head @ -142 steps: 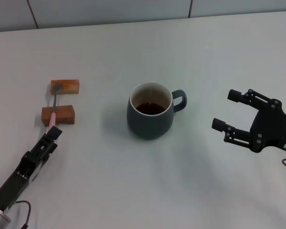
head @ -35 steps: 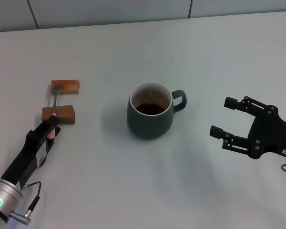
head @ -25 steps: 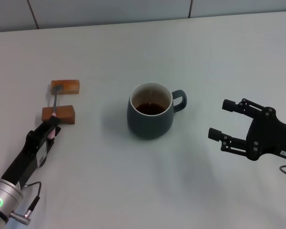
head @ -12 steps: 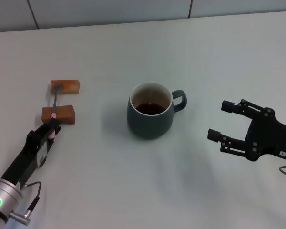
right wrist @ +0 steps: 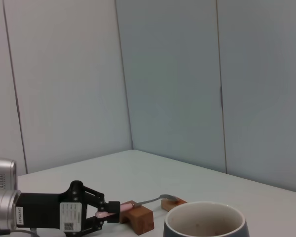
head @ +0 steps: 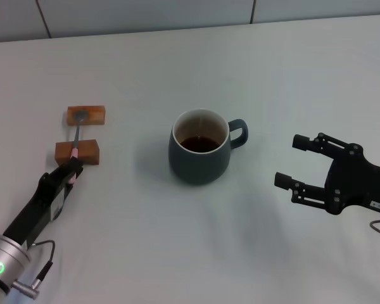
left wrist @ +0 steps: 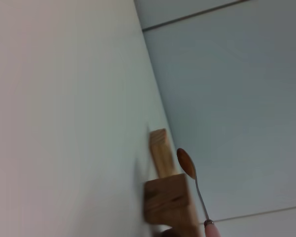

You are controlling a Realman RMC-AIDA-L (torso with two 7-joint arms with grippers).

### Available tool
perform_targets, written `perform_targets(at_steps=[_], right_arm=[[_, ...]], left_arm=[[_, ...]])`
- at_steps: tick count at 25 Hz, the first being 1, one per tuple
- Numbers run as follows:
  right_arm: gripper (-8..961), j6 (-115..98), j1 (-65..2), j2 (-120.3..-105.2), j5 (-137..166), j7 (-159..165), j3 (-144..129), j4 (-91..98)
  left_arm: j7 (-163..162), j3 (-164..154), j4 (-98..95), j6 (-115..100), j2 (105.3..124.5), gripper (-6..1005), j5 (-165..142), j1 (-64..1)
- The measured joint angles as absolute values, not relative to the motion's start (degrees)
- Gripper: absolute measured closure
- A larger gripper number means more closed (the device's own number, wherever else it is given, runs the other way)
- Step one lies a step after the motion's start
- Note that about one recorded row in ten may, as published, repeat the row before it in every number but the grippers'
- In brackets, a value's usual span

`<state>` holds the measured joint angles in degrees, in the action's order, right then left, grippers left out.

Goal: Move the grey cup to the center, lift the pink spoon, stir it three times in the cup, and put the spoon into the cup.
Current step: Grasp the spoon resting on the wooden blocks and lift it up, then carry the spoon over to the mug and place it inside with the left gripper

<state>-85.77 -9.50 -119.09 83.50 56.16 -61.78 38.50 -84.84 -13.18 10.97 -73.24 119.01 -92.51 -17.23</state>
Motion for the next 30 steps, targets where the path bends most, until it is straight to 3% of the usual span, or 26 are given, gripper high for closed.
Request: perform_targets(at_steps=[7, 17, 20, 23, 24, 25, 26, 28, 29, 30], right_arm=[[147, -85.77, -9.67, -119.09, 83.5, 56.19, -61.78, 38.5], [148, -85.78, -10.09, -119.08, 83.66, 56.82, -61.79, 38.64], [148, -85.83, -10.12, -119.03, 83.67, 56.92, -61.79, 38.79], [148, -85.87, -10.13, -119.01, 83.71, 56.98, -61.79, 38.82], [148, -85.88, -10.19, -119.01, 83.74, 56.98, -61.79, 38.82], [148, -85.88, -10.25, -119.0, 83.75, 56.98, -61.79, 38.83], [148, -86.0, -10.42, -119.0, 83.76, 57.02, -61.79, 38.94], [148, -86.11, -10.48, -119.0, 83.76, 57.2, -61.79, 39.1], [148, -86.19, -10.6, -119.0, 83.76, 57.55, -61.79, 39.41], [148, -86.19, -10.6, -119.0, 83.76, 57.55, -61.79, 39.41]], left_arm=[[-85.43, -16.4, 0.9, -81.73, 118.28, 859, -94.75, -19.88], [-101.1, -31.85, -39.7, -89.56, 117.65, 853, -102.47, -25.14], [-109.13, -36.68, -58.13, -91.68, 116.54, 851, -105.65, -25.42], [-109.13, -36.68, -58.13, -91.68, 116.54, 850, -105.65, -25.42], [-116.49, -39.73, -74.03, -97.98, 113.19, 849, -108.81, -27.85], [-119.03, -40.15, -77.97, -101.7, 111.21, 848, -110.76, -30.34], [-120.48, -40.27, -79.66, -104.21, 110.11, 848, -112.33, -32.26], [-120.48, -40.27, -79.66, -104.21, 110.11, 847, -112.33, -32.26], [-122.08, -40.58, -81.48, -108.8, 108.71, 846, -116.25, -36.54], [-122.08, -40.58, -81.48, -108.8, 108.71, 845, -116.25, -36.54]])
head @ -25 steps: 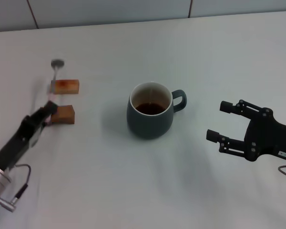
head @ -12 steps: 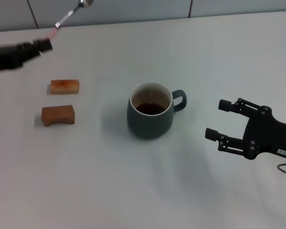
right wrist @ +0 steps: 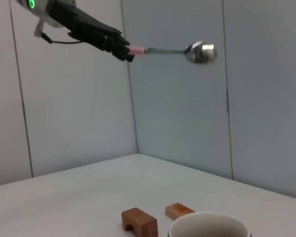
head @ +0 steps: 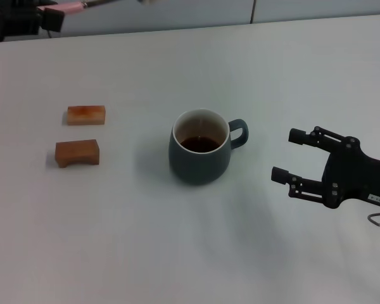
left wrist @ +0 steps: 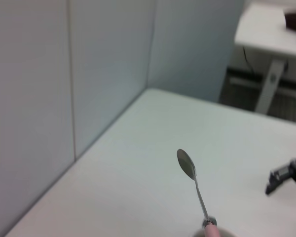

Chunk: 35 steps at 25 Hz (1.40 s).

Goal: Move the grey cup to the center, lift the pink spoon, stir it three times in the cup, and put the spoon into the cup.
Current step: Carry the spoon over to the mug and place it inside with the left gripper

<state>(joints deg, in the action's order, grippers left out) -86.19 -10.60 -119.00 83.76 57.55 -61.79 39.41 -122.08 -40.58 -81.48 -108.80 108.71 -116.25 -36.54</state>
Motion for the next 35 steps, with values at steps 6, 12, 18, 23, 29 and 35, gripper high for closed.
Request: perform_targets(at_steps=[6, 12, 18, 23, 29, 35], right_arm=[[148, -86.22, -11.44, -119.0, 83.76, 57.65, -61.8, 39.43], [148, -86.22, -11.49, -119.08, 84.0, 57.66, -61.96, 39.38], [147, -86.22, -11.16, -119.09, 84.16, 57.77, -61.97, 39.51], [147, -86.19, -11.28, -119.06, 84.89, 58.99, -61.85, 39.88], [147, -86.12, -11.51, -119.03, 85.17, 59.32, -61.9, 40.08], [148, -86.17, -11.58, -119.0, 85.25, 59.71, -61.89, 40.16]], left_arm=[[-121.91, -50.87, -86.88, -113.3, 110.39, 842, -130.0, -44.29], [-120.76, -57.66, -87.57, -114.8, 112.68, 838, -136.82, -47.91], [-119.59, -60.74, -87.01, -115.12, 114.46, 835, -139.57, -50.15], [-117.67, -62.25, -85.72, -114.96, 115.41, 832, -142.36, -51.8], [-115.16, -63.69, -83.79, -114.56, 117.09, 828, -147.37, -53.86], [-113.26, -65.29, -80.7, -113.17, 118.15, 825, -150.5, -57.43]])
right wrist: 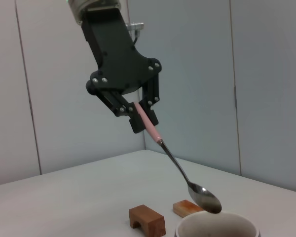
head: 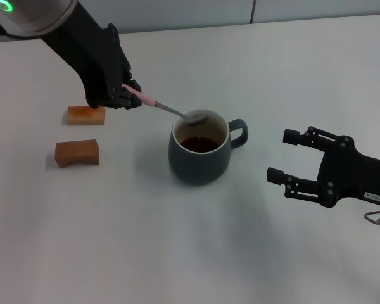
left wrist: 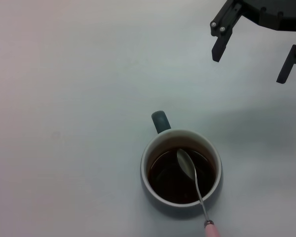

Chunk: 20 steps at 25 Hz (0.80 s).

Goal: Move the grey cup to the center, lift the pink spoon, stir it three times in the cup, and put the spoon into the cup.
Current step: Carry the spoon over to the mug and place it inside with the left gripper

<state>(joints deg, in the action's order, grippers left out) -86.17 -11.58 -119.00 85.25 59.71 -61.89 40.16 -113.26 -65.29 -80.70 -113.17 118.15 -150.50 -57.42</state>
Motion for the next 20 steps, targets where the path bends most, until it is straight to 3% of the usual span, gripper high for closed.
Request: perform_targets(at_steps=[20], right_arm=[[147, -86.22, -11.46, -119.09, 85.7, 59.72, -61.87, 40.16]], left_arm=[[-107.94, -68.37, -68.33, -105.39, 118.86, 813, -155.25, -62.53]])
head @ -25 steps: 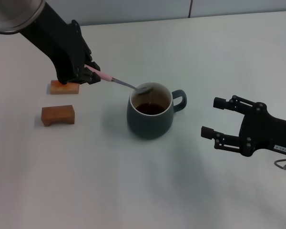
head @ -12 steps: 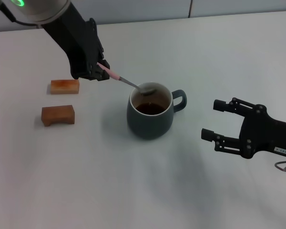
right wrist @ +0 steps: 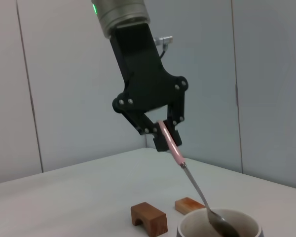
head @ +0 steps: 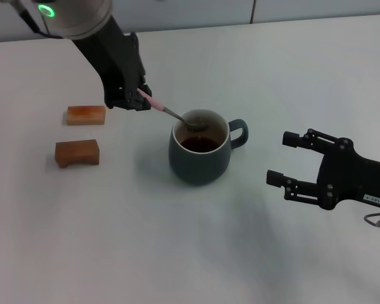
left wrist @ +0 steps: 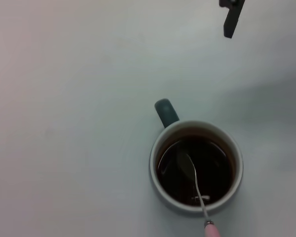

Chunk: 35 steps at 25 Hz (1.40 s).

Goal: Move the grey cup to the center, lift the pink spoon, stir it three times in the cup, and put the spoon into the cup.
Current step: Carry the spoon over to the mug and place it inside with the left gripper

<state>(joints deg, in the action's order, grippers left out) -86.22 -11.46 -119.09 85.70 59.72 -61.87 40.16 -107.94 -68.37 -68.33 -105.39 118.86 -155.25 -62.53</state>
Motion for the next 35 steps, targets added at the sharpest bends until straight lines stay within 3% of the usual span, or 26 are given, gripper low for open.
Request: perform_targets(at_steps=[10, 21, 35], right_arm=[[148, -86.01, -11.66, -119.09, 85.69, 59.73, -61.87, 39.76], [149, -85.8, -12.51, -119.15, 85.69, 59.62, -62.6, 39.53], [148, -85.75, -12.74, -119.09, 86.43, 59.69, -62.67, 39.41]], left_arm=[[-109.28, -71.22, -68.19, -104.74, 119.1, 807, -149.84, -63.47], [-109.68, -70.28, -73.11, -107.56, 118.31, 800, -152.13, -59.7], [-108.87, -70.72, -69.68, -103.81, 118.93, 792, -148.77, -62.5]])
